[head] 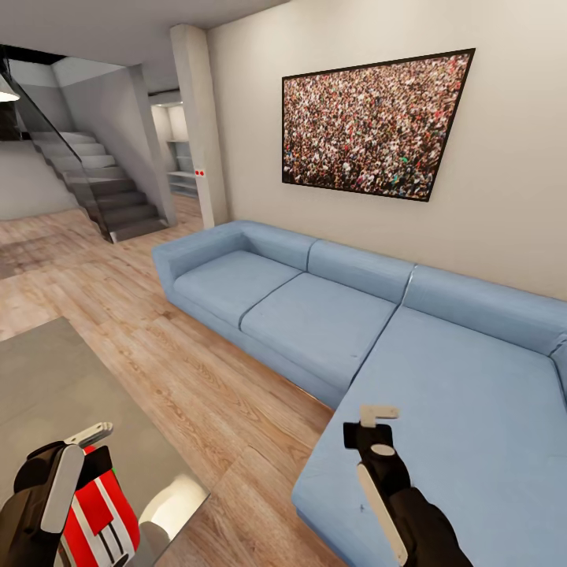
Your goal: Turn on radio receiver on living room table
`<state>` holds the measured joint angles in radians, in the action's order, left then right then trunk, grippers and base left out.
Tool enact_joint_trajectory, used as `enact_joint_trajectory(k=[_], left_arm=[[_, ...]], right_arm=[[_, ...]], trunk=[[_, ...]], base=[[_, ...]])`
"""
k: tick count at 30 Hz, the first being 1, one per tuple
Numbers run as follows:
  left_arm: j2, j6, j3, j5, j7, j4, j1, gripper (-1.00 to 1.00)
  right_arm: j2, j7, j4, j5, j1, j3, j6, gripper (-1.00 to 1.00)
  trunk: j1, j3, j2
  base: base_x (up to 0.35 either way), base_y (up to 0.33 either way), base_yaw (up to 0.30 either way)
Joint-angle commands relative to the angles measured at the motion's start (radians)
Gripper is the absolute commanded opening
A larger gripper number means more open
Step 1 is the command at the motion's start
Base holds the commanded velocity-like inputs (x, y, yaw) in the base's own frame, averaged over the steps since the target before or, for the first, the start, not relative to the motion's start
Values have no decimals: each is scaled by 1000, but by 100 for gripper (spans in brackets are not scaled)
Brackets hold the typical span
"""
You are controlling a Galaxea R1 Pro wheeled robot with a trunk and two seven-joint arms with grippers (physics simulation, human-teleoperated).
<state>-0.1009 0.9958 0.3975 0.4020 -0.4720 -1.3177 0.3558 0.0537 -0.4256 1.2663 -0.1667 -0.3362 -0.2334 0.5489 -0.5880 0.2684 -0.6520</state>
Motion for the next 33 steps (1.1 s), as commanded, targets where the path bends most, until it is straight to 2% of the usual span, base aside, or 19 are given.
enact_joint_trajectory(k=[1,16,33], left_arm=[[0,1,0,-6,-2,0,0,-100],[-2,1,0,-6,-2,0,0,-100],[0,1,1,-5,-2,1,0,-100]], right_arm=[[0,-1,0,-3,1,0,1,-100],[0,-1,-7,-10,2,0,2,-100],[0,-1,-8,-10,2,0,6,-100]], trunk=[[0,0,0],[0,0,0],[-65,53,-119]], base=[[0,0,0],[0,0,0],[0,0,0]])
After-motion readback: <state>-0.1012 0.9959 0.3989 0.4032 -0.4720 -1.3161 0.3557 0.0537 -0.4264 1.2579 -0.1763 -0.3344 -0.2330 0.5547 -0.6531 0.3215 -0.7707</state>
